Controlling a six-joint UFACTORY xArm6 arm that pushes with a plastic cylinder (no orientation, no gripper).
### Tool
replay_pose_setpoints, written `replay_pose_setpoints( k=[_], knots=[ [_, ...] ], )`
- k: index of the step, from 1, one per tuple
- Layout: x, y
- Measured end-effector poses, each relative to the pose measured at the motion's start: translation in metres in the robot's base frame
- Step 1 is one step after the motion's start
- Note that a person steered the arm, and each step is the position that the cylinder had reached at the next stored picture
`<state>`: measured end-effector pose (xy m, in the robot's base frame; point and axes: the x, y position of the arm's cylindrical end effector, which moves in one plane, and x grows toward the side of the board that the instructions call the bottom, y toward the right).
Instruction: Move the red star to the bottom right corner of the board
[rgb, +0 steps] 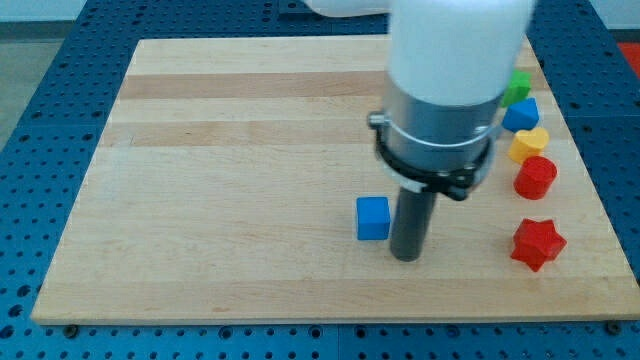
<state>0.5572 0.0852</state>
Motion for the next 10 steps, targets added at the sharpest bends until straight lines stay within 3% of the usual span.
replay_pose_setpoints(
  k=[3,7,10],
  knots=[
    [-0.013,0.072],
    [-0.02,0.115],
    [-0.014,0.115]
  ],
)
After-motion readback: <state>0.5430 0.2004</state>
